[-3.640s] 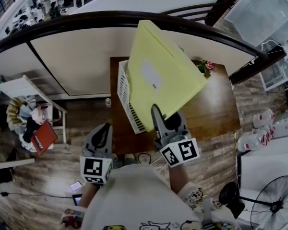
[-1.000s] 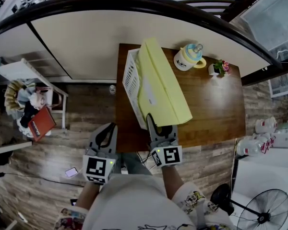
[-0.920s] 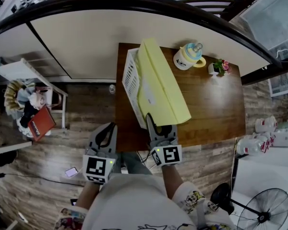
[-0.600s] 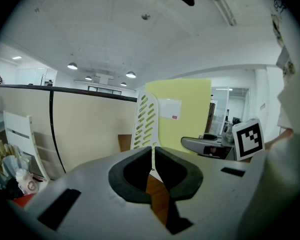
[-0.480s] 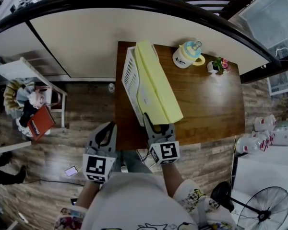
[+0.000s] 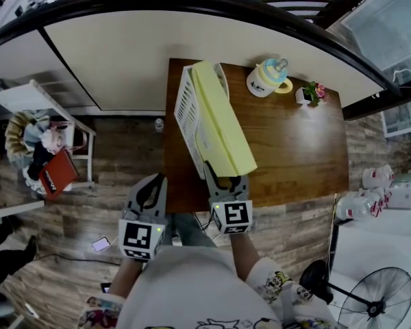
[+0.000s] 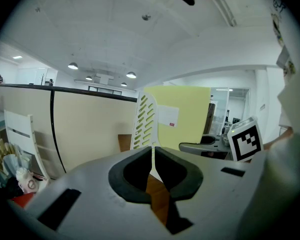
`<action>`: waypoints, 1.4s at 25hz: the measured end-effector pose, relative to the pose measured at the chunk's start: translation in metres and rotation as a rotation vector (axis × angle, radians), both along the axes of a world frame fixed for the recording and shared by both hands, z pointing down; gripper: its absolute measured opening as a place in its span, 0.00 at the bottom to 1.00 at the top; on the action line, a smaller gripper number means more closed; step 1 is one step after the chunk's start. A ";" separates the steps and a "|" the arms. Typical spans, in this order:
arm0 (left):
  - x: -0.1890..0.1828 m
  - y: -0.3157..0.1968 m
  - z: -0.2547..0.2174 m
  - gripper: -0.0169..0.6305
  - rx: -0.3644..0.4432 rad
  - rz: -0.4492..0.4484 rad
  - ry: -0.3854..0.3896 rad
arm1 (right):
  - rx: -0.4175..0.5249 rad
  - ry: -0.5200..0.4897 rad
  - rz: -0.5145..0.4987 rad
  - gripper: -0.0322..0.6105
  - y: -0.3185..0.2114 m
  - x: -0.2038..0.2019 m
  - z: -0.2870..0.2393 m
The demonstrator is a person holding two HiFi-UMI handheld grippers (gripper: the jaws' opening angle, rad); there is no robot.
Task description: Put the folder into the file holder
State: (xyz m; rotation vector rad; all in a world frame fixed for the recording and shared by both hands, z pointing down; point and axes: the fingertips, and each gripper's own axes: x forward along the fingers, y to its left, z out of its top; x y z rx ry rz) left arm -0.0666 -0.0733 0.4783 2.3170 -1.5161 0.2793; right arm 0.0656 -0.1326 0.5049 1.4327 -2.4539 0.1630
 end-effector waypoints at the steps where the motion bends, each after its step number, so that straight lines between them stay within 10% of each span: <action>1: 0.000 0.000 0.000 0.05 -0.003 -0.002 0.004 | -0.007 0.000 0.003 0.35 0.000 0.001 0.001; 35: 0.004 0.018 -0.030 0.05 0.076 -0.001 -0.011 | -0.072 -0.092 -0.017 0.42 0.029 0.013 -0.020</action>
